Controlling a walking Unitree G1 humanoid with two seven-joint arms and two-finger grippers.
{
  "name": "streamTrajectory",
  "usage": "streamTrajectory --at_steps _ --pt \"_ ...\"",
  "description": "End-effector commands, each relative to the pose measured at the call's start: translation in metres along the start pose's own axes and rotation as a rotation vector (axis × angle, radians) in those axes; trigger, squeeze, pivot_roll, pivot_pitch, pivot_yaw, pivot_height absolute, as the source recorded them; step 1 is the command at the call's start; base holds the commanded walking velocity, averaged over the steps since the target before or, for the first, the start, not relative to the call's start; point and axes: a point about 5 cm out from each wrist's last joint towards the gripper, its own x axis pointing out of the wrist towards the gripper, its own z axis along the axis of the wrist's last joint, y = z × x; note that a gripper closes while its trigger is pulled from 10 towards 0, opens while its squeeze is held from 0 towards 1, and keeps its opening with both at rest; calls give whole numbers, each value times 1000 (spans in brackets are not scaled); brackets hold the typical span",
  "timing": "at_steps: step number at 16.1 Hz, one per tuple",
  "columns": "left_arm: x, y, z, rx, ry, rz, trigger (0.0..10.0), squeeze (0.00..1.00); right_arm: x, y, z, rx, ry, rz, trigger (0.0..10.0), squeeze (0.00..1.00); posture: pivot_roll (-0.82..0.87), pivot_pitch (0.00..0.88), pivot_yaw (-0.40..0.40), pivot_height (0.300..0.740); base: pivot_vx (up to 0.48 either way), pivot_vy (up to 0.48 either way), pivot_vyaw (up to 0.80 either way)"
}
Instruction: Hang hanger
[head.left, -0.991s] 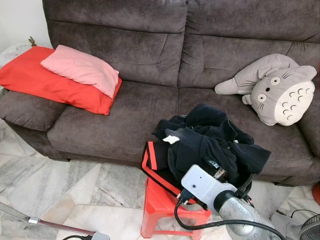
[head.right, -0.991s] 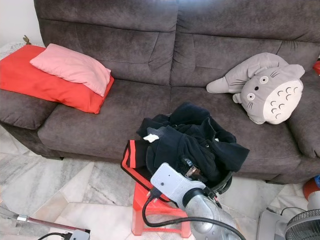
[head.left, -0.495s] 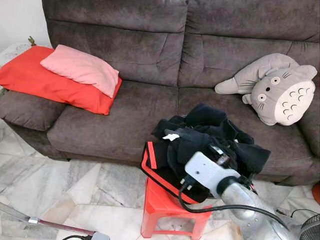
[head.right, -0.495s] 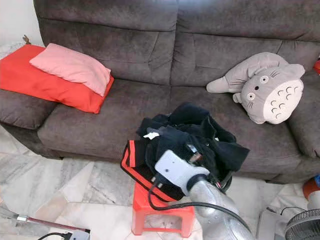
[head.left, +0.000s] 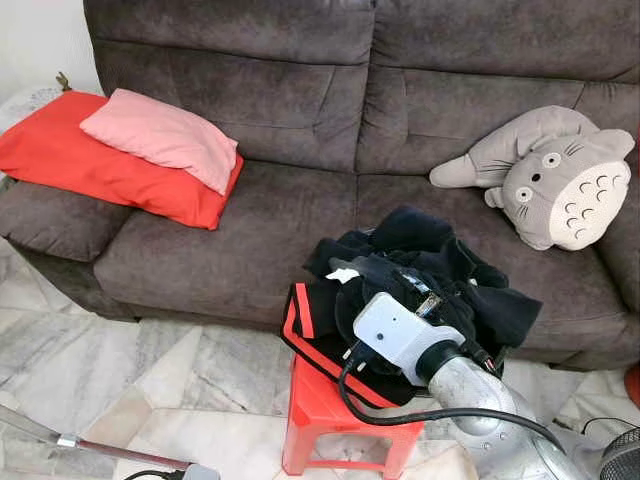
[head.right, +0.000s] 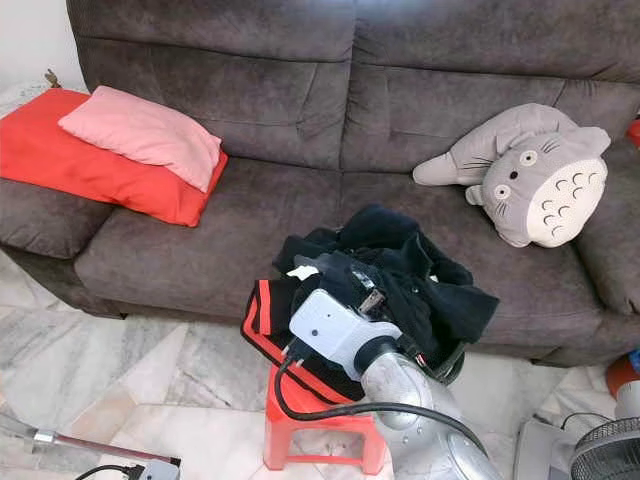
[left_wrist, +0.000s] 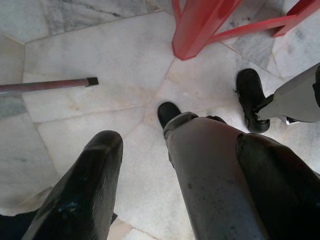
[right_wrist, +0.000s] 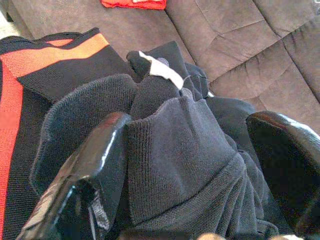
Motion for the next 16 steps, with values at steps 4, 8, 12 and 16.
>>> streamTrajectory --at_steps 4,8,12,16 --pt "-4 -7 -17 -14 60 -26 10000 0 4 -4 -14 -6 63 -51 10000 0 -168 173 -13 740 0 0 0" --pt "-4 -7 -17 -13 59 -24 10000 0 7 -14 -14 28 59 -165 10000 0 -168 173 -13 740 0 0 0" --pt "-4 -7 -17 -11 59 -26 10000 0 11 0 -10 76 16 -115 10000 0 -166 178 -11 740 0 0 0" --pt "-4 -6 -17 -11 60 -25 10000 0 19 -15 -2 73 -53 -239 10000 0 -161 181 -9 740 0 0 0"
